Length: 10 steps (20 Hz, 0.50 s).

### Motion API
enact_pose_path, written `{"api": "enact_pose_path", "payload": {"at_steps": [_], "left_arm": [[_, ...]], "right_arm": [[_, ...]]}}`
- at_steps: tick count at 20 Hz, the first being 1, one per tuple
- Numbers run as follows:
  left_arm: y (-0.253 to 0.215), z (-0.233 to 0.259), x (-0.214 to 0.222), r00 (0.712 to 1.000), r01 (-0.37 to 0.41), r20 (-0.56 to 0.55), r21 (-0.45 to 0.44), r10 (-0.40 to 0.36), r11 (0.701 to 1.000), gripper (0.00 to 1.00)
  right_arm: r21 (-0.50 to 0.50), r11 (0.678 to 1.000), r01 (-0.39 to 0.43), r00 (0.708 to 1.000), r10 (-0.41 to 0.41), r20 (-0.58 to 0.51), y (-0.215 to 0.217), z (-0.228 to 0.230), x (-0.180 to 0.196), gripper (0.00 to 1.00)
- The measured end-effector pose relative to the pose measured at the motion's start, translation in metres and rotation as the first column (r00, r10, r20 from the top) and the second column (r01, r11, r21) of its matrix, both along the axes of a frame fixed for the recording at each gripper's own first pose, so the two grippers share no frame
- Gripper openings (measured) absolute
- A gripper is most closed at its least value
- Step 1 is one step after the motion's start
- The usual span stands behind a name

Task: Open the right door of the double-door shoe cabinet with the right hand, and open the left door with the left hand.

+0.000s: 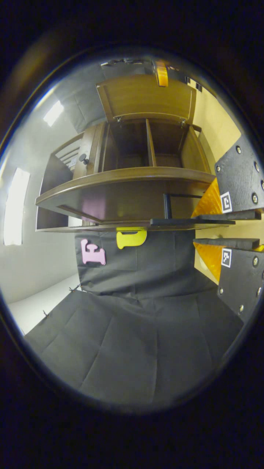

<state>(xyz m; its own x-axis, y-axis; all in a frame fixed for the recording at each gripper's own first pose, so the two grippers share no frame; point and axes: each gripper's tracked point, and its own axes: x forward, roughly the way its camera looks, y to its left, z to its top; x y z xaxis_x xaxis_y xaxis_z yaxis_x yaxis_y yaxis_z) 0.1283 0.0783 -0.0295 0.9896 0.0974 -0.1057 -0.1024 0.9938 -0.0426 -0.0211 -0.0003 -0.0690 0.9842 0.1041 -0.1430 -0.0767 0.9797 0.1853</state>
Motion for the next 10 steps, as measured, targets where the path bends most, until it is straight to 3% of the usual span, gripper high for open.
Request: {"api": "enact_pose_path", "payload": {"at_steps": [2, 3, 4, 5, 6, 7, 10], "left_arm": [[0.001, -0.002, -0.001, 1.000, -0.010, 0.003, -0.007, 0.010, 1.000, 0.13], [0.001, -0.002, -0.002, 1.000, -0.015, 0.005, -0.009, 0.015, 1.000, 0.27], [0.001, -0.003, -0.005, 1.000, -0.022, 0.004, -0.012, 0.022, 1.000, 0.13], [0.002, -0.004, -0.008, 0.999, -0.035, 0.002, -0.019, 0.035, 0.999, 0.27], [0.002, -0.004, -0.013, 0.999, -0.050, 0.005, -0.028, 0.050, 0.998, 0.21], [0.007, -0.002, -0.022, 0.996, -0.084, 0.007, -0.030, 0.084, 0.996, 0.28], [0.031, 0.007, -0.058, 0.973, -0.230, 0.018, -0.021, 0.230, 0.973, 0.27]], "right_arm": [[-0.027, 1.000, 0.012, 1.000, -0.012, -0.006, -0.008, -0.001, 0.000, 0.94], [-0.042, 0.999, 0.023, 1.000, -0.023, -0.004, -0.012, -0.001, 0.000, 0.94], [-0.053, 0.998, 0.034, 0.999, -0.034, 0.001, -0.017, 0.000, 0.000, 0.94], [-0.059, 0.997, 0.043, 0.999, -0.043, 0.007, -0.019, 0.001, 0.001, 0.94], [-0.060, 0.997, 0.049, 0.999, -0.049, 0.011, -0.021, 0.001, 0.003, 0.94], [-0.059, 0.997, 0.053, 0.999, -0.052, 0.013, -0.021, 0.001, 0.004, 0.94], [-0.059, 0.996, 0.071, 0.997, -0.071, 0.007, -0.025, 0.000, 0.003, 0.94]]}}
